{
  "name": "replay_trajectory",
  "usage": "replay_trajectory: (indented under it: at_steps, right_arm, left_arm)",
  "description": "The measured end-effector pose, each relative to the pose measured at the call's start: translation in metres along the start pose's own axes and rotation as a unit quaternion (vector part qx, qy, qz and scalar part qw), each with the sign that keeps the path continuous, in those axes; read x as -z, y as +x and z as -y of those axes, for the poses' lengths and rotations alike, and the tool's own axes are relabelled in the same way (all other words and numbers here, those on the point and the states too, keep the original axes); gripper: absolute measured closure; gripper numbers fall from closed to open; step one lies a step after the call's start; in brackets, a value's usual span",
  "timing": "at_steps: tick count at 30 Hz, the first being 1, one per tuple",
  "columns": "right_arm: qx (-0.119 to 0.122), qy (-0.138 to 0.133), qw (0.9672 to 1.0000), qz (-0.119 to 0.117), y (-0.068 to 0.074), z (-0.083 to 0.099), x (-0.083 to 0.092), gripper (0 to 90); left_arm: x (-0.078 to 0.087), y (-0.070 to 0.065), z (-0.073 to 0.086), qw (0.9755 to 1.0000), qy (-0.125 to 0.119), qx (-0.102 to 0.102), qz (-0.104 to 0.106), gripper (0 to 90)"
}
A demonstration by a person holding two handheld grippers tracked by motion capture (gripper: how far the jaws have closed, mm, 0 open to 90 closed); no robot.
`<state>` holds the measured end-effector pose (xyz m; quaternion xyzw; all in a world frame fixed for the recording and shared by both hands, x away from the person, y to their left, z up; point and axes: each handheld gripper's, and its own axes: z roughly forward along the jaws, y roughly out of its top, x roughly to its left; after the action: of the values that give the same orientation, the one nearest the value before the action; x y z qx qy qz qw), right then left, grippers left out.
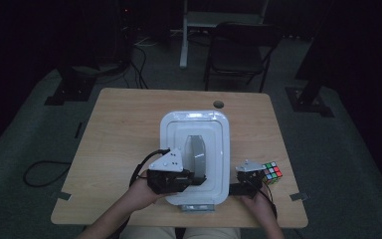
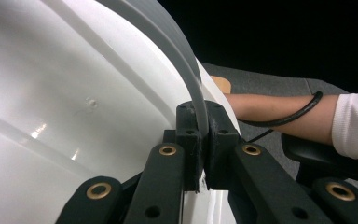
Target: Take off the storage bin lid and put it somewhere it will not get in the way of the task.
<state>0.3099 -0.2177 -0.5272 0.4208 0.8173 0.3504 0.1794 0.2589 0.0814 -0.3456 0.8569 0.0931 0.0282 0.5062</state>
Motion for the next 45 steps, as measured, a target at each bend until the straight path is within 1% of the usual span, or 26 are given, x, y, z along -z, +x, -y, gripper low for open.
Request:
replay_trajectory:
  at_steps: [2,8,13,17,19,21,24,26,29,36,40,44,45]
  right_arm:
    - [0.0,0.0,1.0,0.0,0.0,0.0,0.0,13.1]
    - [0.0,0.0,1.0,0.0,0.0,0.0,0.0,13.1]
    - [0.0,0.0,1.0,0.0,0.0,0.0,0.0,13.1]
    - [0.0,0.0,1.0,0.0,0.0,0.0,0.0,13.1]
    - [0.0,0.0,1.0,0.0,0.0,0.0,0.0,13.1]
    - [0.0,0.0,1.0,0.0,0.0,0.0,0.0,13.1]
    - [0.0,0.0,1.0,0.0,0.0,0.0,0.0,13.1]
    - [0.0,0.0,1.0,0.0,0.0,0.0,0.0,13.1]
    - [0.0,0.0,1.0,0.0,0.0,0.0,0.0,13.1]
    - [-0.001,0.0,1.0,0.0,0.0,0.0,0.0,13.1]
    - [0.0,0.0,1.0,0.0,0.0,0.0,0.0,13.1]
    - [0.0,-0.001,1.0,0.0,0.0,0.0,0.0,13.1]
    - [0.0,-0.001,1.0,0.0,0.0,0.0,0.0,13.1]
  left_arm:
    - [0.004,0.001,0.0,1.0,0.002,-0.002,-0.003,87.1]
    - [0.018,0.006,0.003,0.9999,-0.001,0.003,-0.01,87.1]
    - [0.027,0.012,0.01,0.9998,0.006,0.012,-0.012,87.1]
    - [0.033,0.019,0.016,0.9997,0.006,0.021,-0.013,87.1]
    - [0.037,0.021,0.019,0.9996,0.005,0.021,-0.017,87.0]
    - [0.042,0.023,0.021,0.9996,0.002,0.022,-0.016,87.0]
    - [0.05,0.024,0.025,0.9994,0.005,0.024,-0.026,87.0]
    - [0.056,0.026,0.029,0.999,0.005,0.029,-0.033,86.9]
    - [0.065,0.028,0.035,0.9989,0.007,0.032,-0.033,86.9]
    - [0.085,0.033,0.052,0.9987,0.005,0.042,-0.03,86.8]
    - [0.097,0.035,0.063,0.998,0.002,0.051,-0.037,86.8]
    - [0.104,0.039,0.075,0.9973,-0.001,0.062,-0.04,86.8]
    - [0.104,0.039,0.077,0.9973,0.001,0.062,-0.041,86.8]
